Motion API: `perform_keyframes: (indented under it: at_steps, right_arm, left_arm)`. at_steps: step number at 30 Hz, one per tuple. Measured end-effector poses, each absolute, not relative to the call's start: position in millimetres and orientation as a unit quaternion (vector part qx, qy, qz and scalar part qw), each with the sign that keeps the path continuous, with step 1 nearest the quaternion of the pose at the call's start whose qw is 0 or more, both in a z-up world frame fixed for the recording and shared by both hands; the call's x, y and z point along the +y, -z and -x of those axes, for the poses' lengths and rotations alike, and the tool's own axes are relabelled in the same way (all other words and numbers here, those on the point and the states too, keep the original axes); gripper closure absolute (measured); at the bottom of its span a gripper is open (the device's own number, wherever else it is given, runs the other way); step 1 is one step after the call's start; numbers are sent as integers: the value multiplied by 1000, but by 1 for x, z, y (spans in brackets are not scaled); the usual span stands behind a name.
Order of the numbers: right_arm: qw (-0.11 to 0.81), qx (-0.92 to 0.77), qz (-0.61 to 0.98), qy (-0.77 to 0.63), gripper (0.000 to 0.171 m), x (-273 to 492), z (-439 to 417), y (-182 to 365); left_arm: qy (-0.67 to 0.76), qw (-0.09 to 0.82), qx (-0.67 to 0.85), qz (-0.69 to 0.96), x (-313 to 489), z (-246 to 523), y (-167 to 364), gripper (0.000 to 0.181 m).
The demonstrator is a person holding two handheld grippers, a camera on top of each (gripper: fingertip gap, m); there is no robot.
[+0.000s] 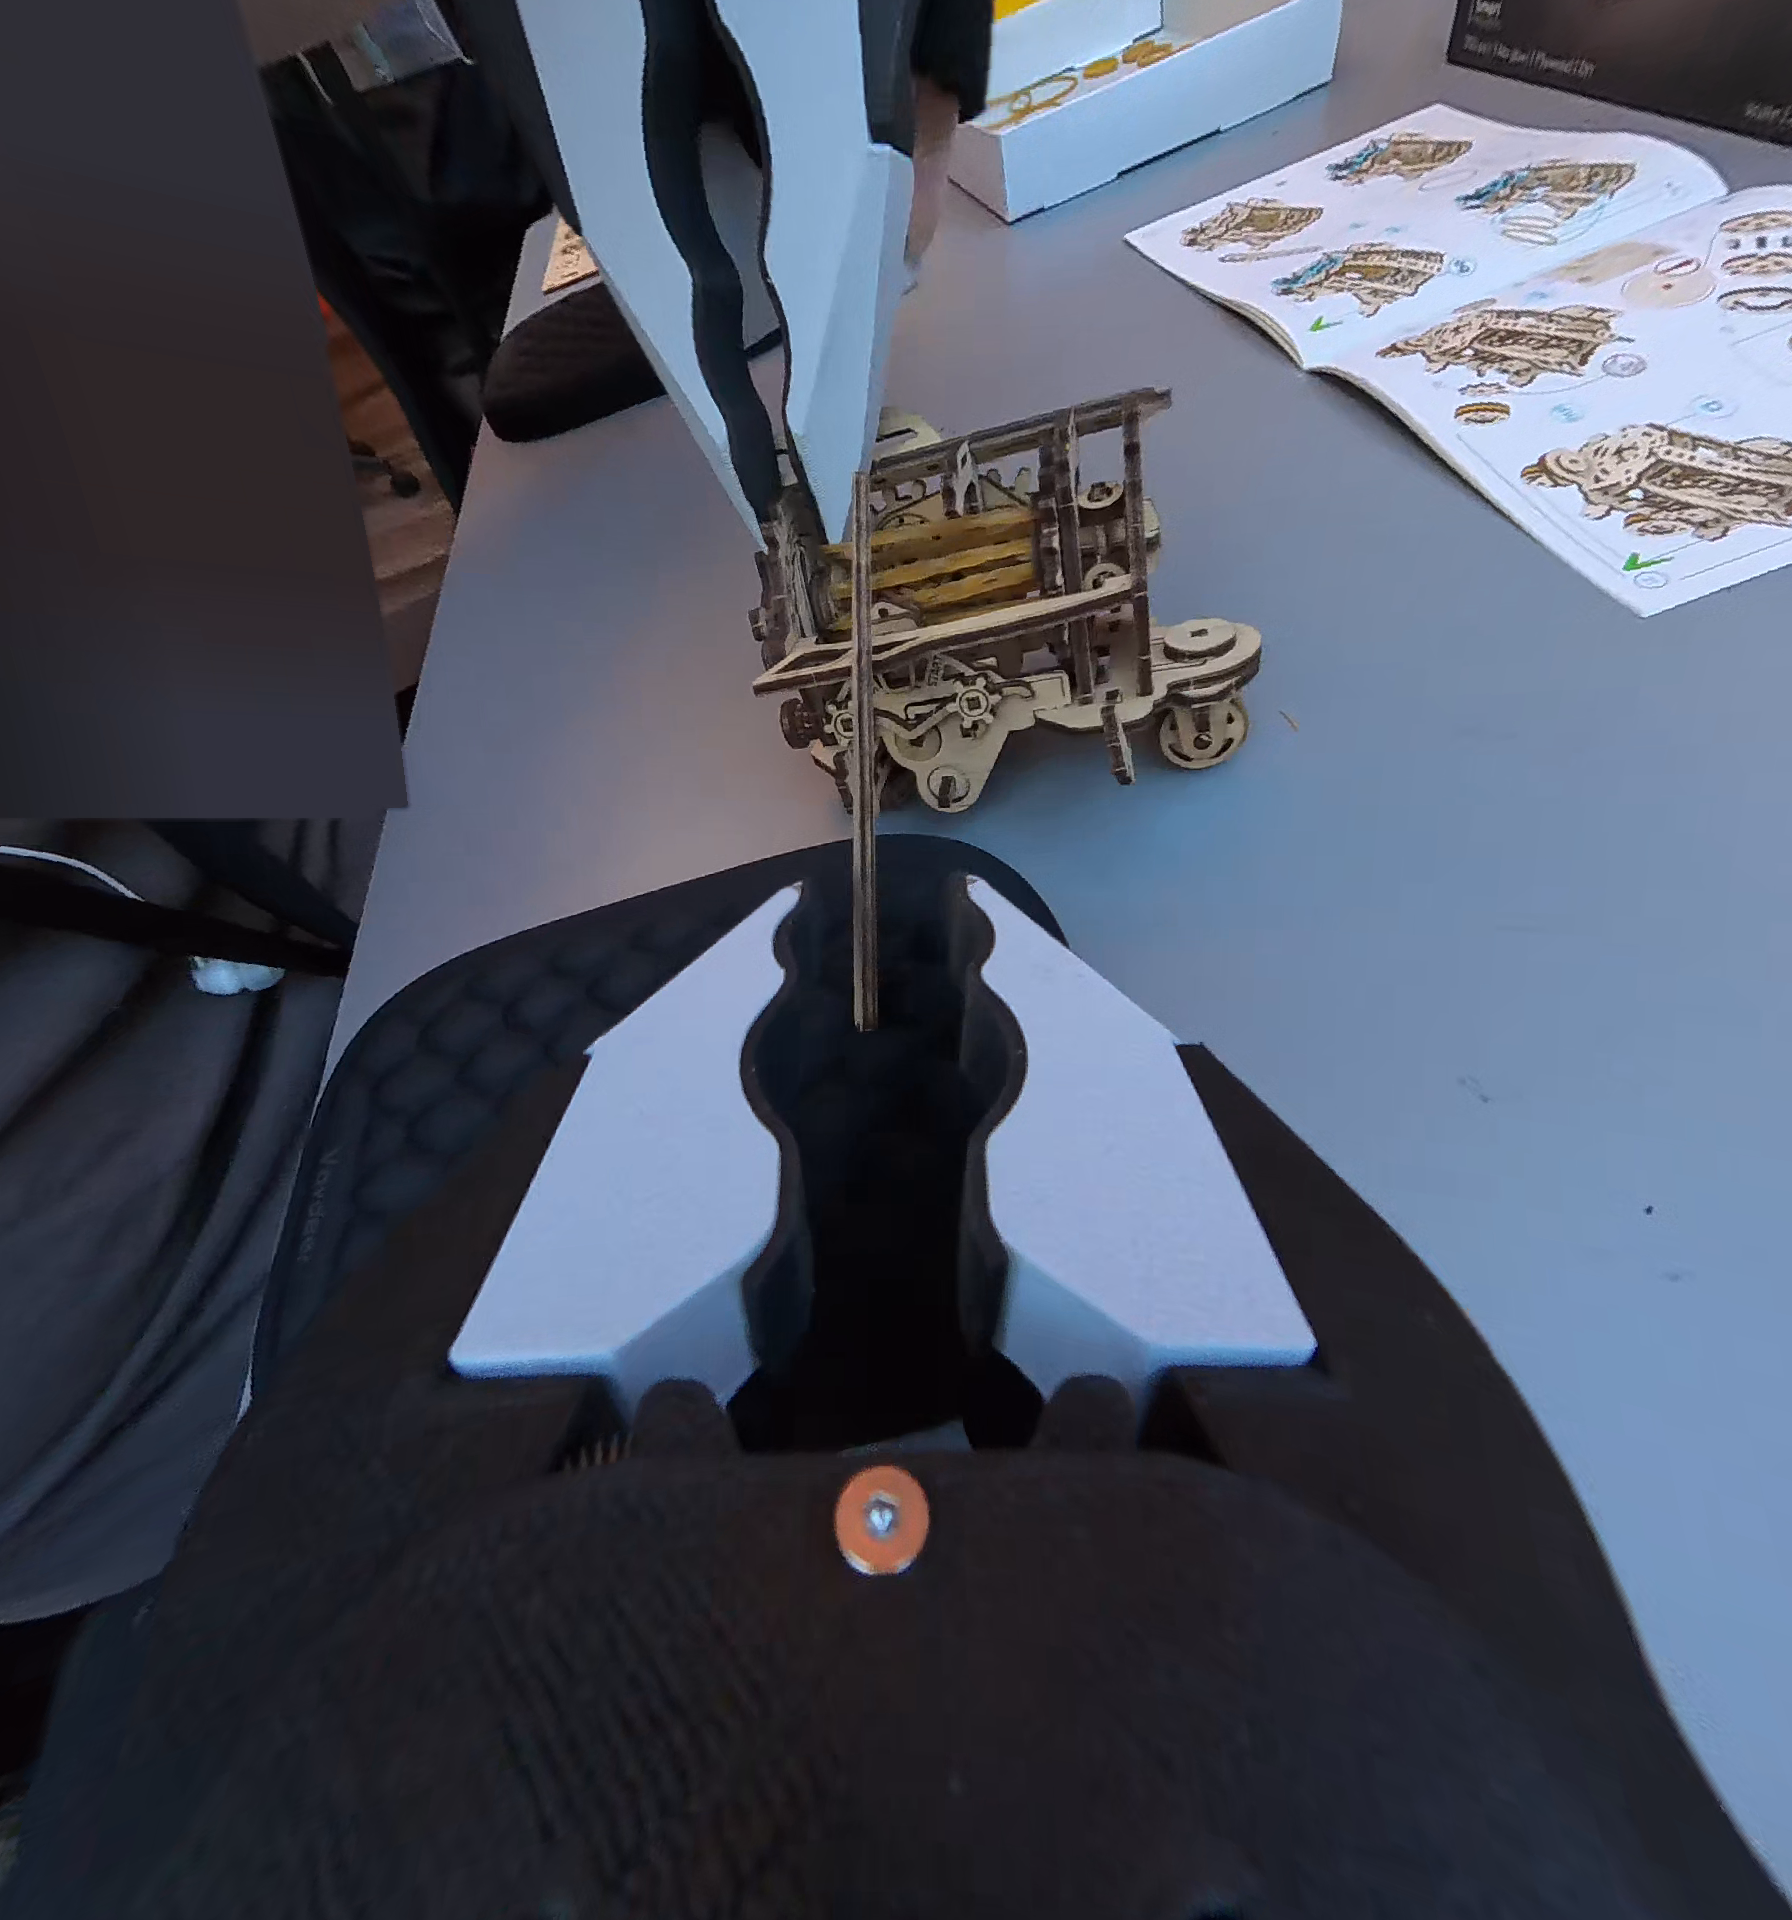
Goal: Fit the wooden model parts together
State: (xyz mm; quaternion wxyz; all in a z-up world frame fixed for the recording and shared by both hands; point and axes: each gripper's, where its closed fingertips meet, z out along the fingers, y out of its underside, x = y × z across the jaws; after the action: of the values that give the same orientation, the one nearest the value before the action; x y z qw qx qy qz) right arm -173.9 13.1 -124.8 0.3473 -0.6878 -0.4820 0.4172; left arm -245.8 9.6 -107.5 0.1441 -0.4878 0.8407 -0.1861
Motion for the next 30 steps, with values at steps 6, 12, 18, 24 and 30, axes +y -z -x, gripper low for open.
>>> perform_keyframes:
  at_steps: [6,12,18,24,30]
  right_arm:
    - [325,-525,684,-388,146,8,176,132]
    - [307,-546,684,-374,169,10,176,135]
    - [305,-553,685,-363,170,6,170,121]
    - [272,-599,710,-252,170,7,165,109]
    - [247,-638,710,-165,170,9,174,98]
  left_arm:
    - [186,145,842,486,10,246,107,174]
    - [188,145,841,487,10,246,107,174]
    - [185,145,841,488,10,247,107,174]
    - [182,146,840,490,10,247,107,174]
    - [178,147,838,494,10,247,107,174]
